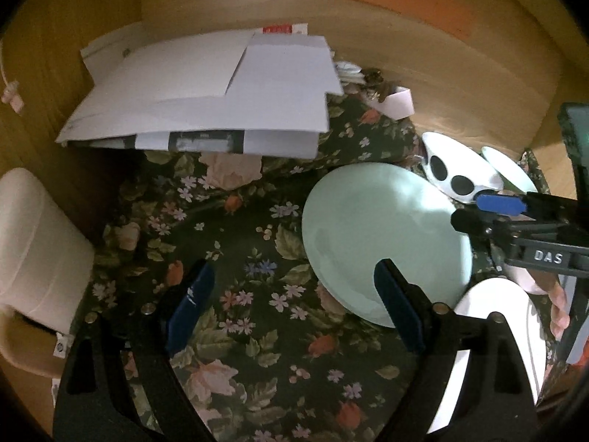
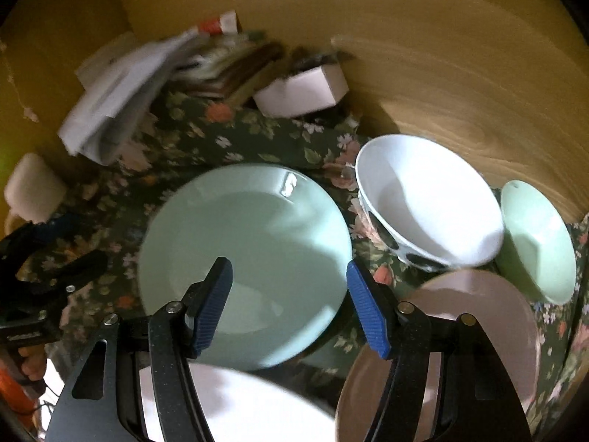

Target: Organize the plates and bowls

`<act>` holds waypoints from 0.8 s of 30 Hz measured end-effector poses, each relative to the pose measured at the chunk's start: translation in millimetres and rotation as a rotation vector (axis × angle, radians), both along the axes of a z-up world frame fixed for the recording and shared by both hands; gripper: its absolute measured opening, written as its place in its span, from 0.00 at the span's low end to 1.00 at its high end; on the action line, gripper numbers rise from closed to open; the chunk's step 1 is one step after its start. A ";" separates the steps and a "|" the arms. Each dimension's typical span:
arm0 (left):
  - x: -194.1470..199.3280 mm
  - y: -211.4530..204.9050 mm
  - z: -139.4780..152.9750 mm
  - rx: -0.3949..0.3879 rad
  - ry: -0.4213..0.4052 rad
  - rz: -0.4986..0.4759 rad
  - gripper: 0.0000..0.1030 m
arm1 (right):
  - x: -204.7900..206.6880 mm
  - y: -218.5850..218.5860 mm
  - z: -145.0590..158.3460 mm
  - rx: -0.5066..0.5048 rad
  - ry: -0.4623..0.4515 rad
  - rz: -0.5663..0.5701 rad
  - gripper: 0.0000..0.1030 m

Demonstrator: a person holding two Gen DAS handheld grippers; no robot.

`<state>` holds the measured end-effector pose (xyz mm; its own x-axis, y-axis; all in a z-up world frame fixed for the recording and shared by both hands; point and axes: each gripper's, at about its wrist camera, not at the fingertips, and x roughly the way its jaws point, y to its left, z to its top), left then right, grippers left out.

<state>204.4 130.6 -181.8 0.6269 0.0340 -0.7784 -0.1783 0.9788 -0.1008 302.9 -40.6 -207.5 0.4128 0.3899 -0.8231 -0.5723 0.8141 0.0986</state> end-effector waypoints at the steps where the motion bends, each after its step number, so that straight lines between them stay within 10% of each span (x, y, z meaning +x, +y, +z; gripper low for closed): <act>1: 1.6 1.7 -2.4 -0.004 0.005 0.003 0.87 | 5.1 3.2 -3.5 -0.016 0.014 0.001 0.59; 24: 14.6 30.1 -30.5 -0.079 0.053 -0.025 0.75 | 20.3 47.8 -18.6 -0.112 0.154 0.021 0.53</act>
